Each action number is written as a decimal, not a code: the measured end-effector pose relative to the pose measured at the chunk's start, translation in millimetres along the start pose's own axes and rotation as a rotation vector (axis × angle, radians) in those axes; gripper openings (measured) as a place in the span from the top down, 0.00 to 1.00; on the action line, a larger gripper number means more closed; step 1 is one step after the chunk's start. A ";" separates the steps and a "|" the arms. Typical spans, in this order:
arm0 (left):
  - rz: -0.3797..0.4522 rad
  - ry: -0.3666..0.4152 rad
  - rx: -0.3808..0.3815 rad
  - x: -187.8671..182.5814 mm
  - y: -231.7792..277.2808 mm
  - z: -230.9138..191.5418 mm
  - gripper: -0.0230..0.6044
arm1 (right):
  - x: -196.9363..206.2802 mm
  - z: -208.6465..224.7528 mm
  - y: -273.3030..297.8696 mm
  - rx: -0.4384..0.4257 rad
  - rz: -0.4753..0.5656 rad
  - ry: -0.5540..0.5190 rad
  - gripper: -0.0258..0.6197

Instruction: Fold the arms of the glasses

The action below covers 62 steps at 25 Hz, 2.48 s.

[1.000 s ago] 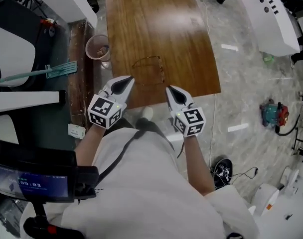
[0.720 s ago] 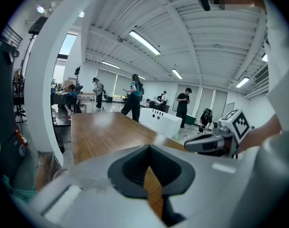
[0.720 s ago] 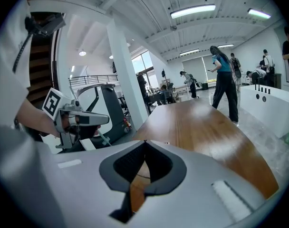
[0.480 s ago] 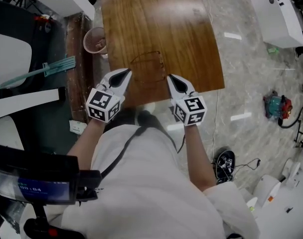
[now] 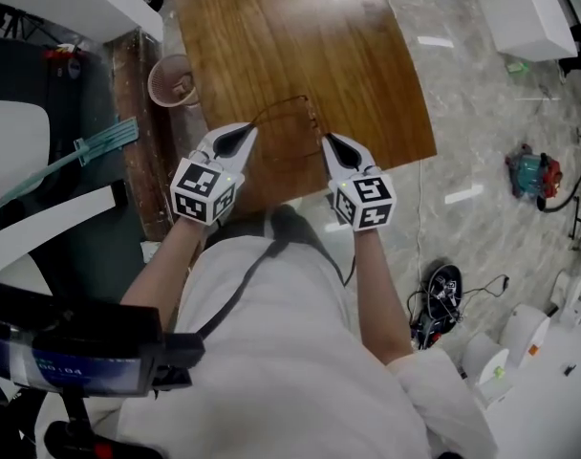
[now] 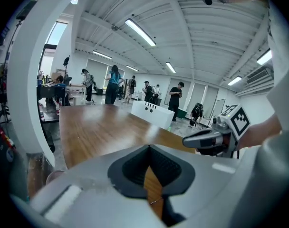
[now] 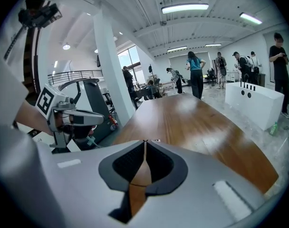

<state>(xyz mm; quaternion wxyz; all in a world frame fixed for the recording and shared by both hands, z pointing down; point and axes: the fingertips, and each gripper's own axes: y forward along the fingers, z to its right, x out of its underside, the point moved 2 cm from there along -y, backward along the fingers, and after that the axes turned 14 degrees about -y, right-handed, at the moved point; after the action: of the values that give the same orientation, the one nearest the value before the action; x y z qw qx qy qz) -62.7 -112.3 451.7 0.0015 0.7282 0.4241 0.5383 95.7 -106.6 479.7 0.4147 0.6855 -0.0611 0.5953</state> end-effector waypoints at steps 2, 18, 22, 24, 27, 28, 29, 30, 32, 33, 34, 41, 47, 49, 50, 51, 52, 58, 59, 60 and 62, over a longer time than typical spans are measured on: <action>-0.014 0.005 0.017 0.0 4.9 -5.3 0.96 | 4.5 2.2 5.6 0.018 -0.013 0.012 0.93; -0.149 0.020 0.060 35.0 51.6 -47.9 0.89 | 41.9 9.8 46.6 0.092 -0.145 0.023 0.84; -0.187 0.027 0.063 46.3 64.9 -67.0 0.85 | 45.6 10.0 70.0 0.097 -0.192 0.001 0.83; -0.210 0.038 0.066 50.2 73.0 -79.2 0.81 | 47.6 11.3 85.8 0.096 -0.229 -0.024 0.83; -0.241 0.046 0.067 55.6 83.1 -88.5 0.78 | 54.0 14.5 100.3 0.084 -0.283 -0.039 0.83; -0.253 0.046 0.068 58.0 85.5 -88.6 0.78 | 56.3 15.7 102.0 0.080 -0.298 -0.038 0.83; -0.267 0.047 0.071 61.0 87.6 -87.6 0.78 | 58.2 17.3 102.5 0.078 -0.311 -0.036 0.83; -0.280 0.048 0.075 64.4 89.5 -85.8 0.78 | 59.9 19.0 102.4 0.078 -0.322 -0.033 0.83; -0.305 0.051 0.083 71.2 93.1 -81.6 0.76 | 62.6 22.2 101.7 0.078 -0.341 -0.027 0.83; -0.316 0.054 0.086 73.8 94.9 -80.1 0.76 | 63.6 23.3 102.1 0.077 -0.349 -0.026 0.83; -0.325 0.057 0.089 75.8 96.8 -79.1 0.75 | 64.7 23.9 102.8 0.073 -0.359 -0.026 0.83; -0.344 0.061 0.095 74.7 106.4 -73.4 0.73 | 75.2 29.5 102.4 0.069 -0.411 -0.026 0.88; -0.380 0.057 0.120 80.8 105.7 -66.0 0.71 | 72.6 33.6 99.0 0.092 -0.375 -0.010 0.89; -0.385 0.053 0.132 80.2 105.1 -65.4 0.71 | 68.6 35.6 102.7 0.104 -0.360 -0.001 0.89; -0.385 0.049 0.136 79.1 104.8 -67.0 0.71 | 66.6 35.9 106.3 0.109 -0.355 0.000 0.89; -0.384 0.046 0.139 77.9 104.5 -68.5 0.71 | 64.9 36.2 109.4 0.114 -0.351 0.001 0.89; -0.383 0.043 0.143 77.0 104.2 -68.3 0.71 | 63.7 36.6 111.0 0.119 -0.345 0.003 0.89; -0.401 0.083 0.215 81.4 104.3 -32.7 0.71 | 61.8 39.5 103.7 0.139 -0.291 0.089 0.90; -0.410 0.094 0.229 83.8 104.7 -27.4 0.71 | 61.0 39.5 104.2 0.139 -0.283 0.104 0.90; -0.421 0.106 0.242 86.9 104.5 -21.9 0.71 | 60.2 39.2 104.1 0.140 -0.276 0.116 0.89; -0.437 0.125 0.265 93.0 104.1 -9.9 0.71 | 58.9 37.9 101.5 0.142 -0.264 0.127 0.90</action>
<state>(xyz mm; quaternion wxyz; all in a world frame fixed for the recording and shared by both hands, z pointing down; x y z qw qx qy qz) -0.8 -125.8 576.4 -0.0036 0.5785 0.6374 0.5089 82.7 -172.6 583.1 0.4428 0.6762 0.0979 0.5806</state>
